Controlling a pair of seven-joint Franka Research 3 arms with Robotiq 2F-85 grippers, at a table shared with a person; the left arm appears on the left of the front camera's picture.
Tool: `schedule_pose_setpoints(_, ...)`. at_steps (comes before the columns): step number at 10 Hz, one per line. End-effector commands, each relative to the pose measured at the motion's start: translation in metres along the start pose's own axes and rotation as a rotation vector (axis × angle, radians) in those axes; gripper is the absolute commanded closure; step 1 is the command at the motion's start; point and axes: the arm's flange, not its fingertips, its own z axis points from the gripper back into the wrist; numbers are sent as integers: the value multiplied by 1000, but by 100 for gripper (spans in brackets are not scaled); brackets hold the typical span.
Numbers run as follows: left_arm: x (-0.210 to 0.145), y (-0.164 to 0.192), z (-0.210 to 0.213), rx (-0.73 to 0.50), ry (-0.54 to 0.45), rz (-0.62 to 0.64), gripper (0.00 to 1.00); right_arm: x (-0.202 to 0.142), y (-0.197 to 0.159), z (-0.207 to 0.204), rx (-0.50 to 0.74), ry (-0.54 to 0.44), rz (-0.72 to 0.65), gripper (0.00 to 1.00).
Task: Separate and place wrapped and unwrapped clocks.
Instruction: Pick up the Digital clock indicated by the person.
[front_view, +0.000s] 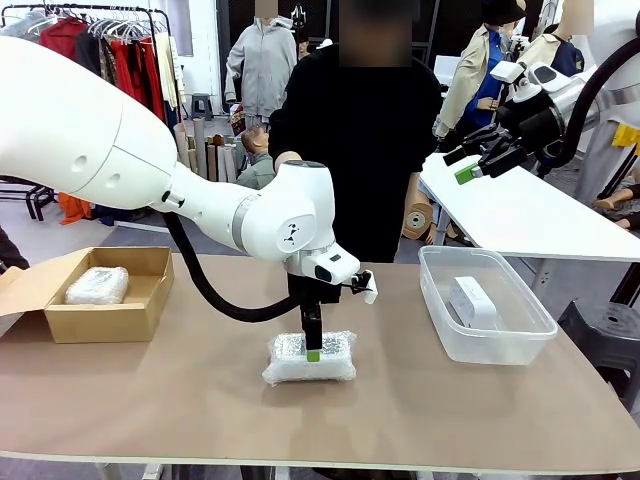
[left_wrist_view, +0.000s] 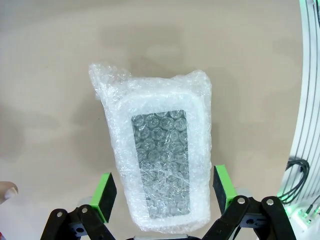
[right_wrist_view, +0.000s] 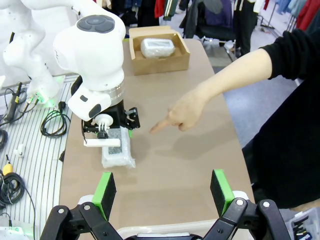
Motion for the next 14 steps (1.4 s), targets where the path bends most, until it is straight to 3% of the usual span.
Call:
schedule_pose_setpoints(1, -3, -3, -1, -9, -12, 24, 0, 1, 2, 0, -4, -3, 15, 0)
schedule_pose_setpoints(14, -6, 5, -27, -75, 1, 20, 0, 1, 2, 0, -4, -3, 15, 0)
